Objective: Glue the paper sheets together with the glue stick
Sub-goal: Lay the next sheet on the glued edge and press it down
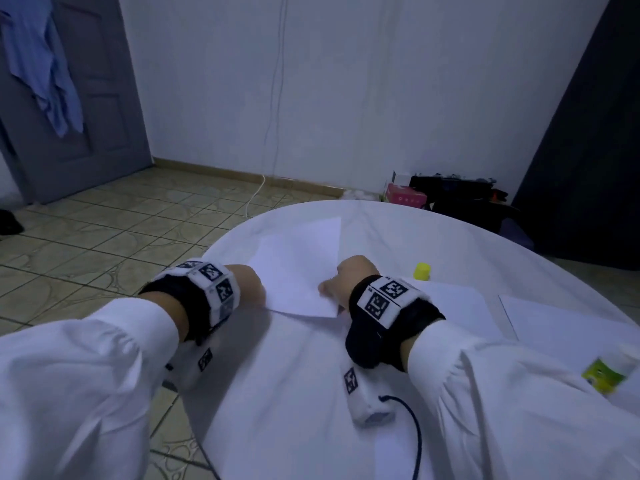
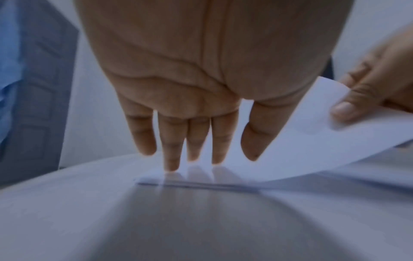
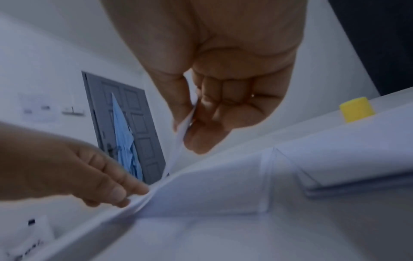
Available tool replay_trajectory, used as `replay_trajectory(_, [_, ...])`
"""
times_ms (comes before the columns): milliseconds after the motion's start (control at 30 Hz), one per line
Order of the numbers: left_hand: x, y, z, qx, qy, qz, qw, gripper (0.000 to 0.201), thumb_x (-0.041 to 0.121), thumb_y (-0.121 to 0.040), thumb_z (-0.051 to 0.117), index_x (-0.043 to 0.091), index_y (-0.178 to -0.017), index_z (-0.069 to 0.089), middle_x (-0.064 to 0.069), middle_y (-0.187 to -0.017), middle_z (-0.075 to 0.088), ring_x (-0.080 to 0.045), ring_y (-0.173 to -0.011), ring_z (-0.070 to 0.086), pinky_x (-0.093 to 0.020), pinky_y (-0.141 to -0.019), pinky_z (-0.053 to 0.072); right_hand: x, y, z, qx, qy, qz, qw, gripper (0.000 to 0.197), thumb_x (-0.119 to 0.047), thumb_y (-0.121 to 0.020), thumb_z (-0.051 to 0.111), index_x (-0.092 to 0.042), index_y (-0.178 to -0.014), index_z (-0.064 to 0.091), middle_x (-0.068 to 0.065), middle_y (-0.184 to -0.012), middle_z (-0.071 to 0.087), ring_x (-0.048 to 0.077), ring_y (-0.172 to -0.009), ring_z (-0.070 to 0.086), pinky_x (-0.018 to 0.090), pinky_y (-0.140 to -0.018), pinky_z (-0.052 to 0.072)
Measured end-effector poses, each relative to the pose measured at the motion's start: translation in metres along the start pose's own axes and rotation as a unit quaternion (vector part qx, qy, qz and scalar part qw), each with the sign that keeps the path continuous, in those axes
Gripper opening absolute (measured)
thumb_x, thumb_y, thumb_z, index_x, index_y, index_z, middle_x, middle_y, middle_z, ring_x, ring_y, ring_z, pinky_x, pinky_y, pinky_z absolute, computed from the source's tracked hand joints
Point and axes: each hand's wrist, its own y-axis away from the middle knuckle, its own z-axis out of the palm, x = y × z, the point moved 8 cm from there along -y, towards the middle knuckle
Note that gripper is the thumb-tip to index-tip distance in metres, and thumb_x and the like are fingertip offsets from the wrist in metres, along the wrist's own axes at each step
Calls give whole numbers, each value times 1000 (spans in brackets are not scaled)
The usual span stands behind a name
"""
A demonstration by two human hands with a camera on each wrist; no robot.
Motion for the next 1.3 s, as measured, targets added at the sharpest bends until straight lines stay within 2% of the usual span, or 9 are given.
replay_trajectory(67, [-7, 11, -15, 57, 101, 4, 993, 31, 26, -98, 46, 20, -125, 60, -1, -137, 51, -21, -121, 50, -25, -94, 36, 4, 18, -18, 26, -63, -13, 998, 32, -20, -86, 65, -6, -65, 45, 9, -66, 50, 25, -78, 57, 32, -68, 48])
replay_trajectory(167, [-14, 33, -39, 124, 300, 15, 946, 18, 30, -92, 59, 32, -110, 57, 2, -125, 52, -17, -97, 56, -27, -76, 41, 25, 59, -50, 49, -184, -14, 982, 23, -20, -88, 64, -2, -78, 55, 13, -74, 54, 27, -64, 59, 37, -65, 53])
replay_trajectory(300, [28, 61, -40, 35, 500, 93, 860, 14, 8, -85, 69, 21, -89, 65, -4, -90, 60, -16, -75, 57, -31, -76, 47, 83, 110, -85, 65, -274, 8, 960, 20, -19, -88, 66, -6, -78, 55, 8, -75, 60, 18, -43, 62, 29, -48, 47])
replay_trajectory(433, [79, 92, -32, -27, 529, 144, 836, 17, -3, -79, 71, 14, -80, 73, 0, -70, 67, -12, -64, 59, -24, -65, 47, 156, 142, -104, 80, -263, 55, 960, 16, -22, -89, 65, -12, -91, 54, 16, -82, 53, 20, -46, 63, 23, -41, 26])
replay_trajectory(533, [113, 105, -15, -56, 479, 156, 862, 15, 4, -76, 76, 17, -83, 75, 6, -70, 69, -8, -64, 58, -21, -64, 48, 202, 163, -98, 49, -259, 85, 961, 18, -12, -88, 66, -2, -84, 52, 14, -74, 52, 16, -43, 58, 20, -37, 23])
replay_trajectory(667, [149, 118, 9, -90, 391, 172, 900, 14, 11, -77, 79, 20, -87, 74, 14, -55, 60, 1, -51, 55, -14, -56, 48, 241, 179, -90, 24, -202, 116, 972, 24, 1, -82, 68, -7, -67, 51, 0, -43, 50, 10, -37, 47, 18, -35, 26])
replay_trajectory(800, [169, 123, 28, -115, 320, 184, 922, 15, 17, -76, 80, 25, -83, 70, 8, -61, 57, -6, -54, 55, -12, -53, 44, 256, 181, -85, 11, -131, 132, 982, 25, -6, -79, 74, -8, -65, 53, 3, -46, 47, 17, -46, 38, 22, -42, 29])
replay_trajectory(933, [178, 124, 40, -131, 270, 186, 936, 16, 19, -75, 81, 28, -80, 68, 16, -49, 55, -2, -46, 51, -10, -50, 41, 257, 180, -76, -8, -68, 127, 990, 30, -8, -79, 73, -10, -59, 51, -2, -40, 48, 17, -43, 41, 22, -43, 33])
replay_trajectory(1300, [181, 123, 45, -138, 235, 187, 944, 17, 20, -76, 80, 26, -77, 64, 16, -48, 57, -7, -50, 54, -14, -55, 42, 263, 176, -68, -15, -72, 128, 989, 33, -4, -79, 72, -8, -58, 47, 4, -38, 53, 15, -33, 38, 17, -36, 30])
